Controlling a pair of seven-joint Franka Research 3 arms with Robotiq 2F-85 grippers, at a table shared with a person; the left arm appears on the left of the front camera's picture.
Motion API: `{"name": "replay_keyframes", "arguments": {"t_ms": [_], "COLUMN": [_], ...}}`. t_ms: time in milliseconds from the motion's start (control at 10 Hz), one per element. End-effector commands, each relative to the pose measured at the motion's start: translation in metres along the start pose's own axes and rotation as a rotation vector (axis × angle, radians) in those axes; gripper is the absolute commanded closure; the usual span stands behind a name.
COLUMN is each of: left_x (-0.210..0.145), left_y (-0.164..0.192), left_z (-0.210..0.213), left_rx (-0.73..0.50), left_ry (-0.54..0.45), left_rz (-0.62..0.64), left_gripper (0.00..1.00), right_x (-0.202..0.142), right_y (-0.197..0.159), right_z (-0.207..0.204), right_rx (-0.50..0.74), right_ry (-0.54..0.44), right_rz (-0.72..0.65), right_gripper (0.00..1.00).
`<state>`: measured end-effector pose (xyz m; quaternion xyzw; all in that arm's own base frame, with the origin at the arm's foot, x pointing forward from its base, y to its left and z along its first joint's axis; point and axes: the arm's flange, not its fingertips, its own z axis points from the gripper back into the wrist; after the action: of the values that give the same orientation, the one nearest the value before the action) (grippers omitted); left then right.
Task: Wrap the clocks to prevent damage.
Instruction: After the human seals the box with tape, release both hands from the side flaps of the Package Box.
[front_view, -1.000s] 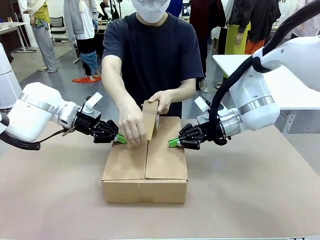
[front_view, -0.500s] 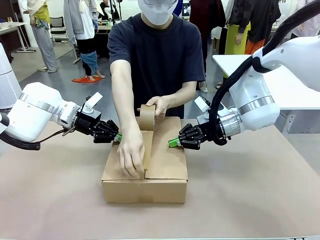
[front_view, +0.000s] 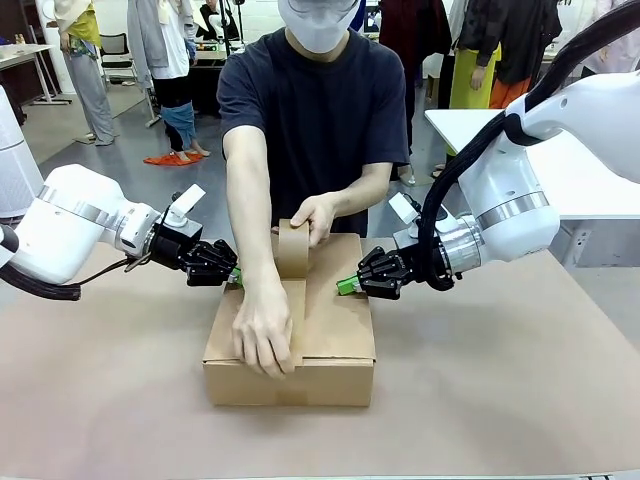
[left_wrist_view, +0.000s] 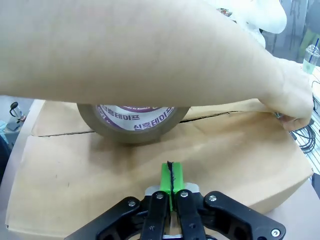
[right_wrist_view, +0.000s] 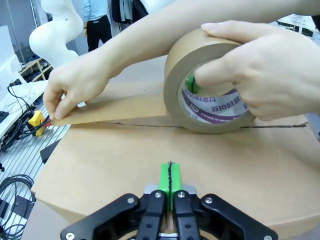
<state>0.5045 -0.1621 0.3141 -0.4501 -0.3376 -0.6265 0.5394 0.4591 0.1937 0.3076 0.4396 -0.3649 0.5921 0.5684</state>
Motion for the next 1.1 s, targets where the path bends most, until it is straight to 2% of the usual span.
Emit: {"name": "replay_keyframes", "arguments": {"t_ms": [0, 1000], "left_x": [-0.0016, -0.0016], "left_y": [0.0001, 0.0001], "left_z": [-0.0027, -0.0027], "left_rx": [0.008, 0.008], "left_ry": [0.015, 0.015], "left_rz": [-0.006, -0.006], "left_gripper": [1.00, 1.00], "right_x": [-0.0023, -0.0023], "right_y": [-0.0003, -0.0003], "right_z": [-0.0031, -0.0031], "right_rx": [-0.003, -0.003], "right_ry": [0.005, 0.005], "right_rz": [-0.007, -0.007], "right_gripper": [0.99, 0.99]}}
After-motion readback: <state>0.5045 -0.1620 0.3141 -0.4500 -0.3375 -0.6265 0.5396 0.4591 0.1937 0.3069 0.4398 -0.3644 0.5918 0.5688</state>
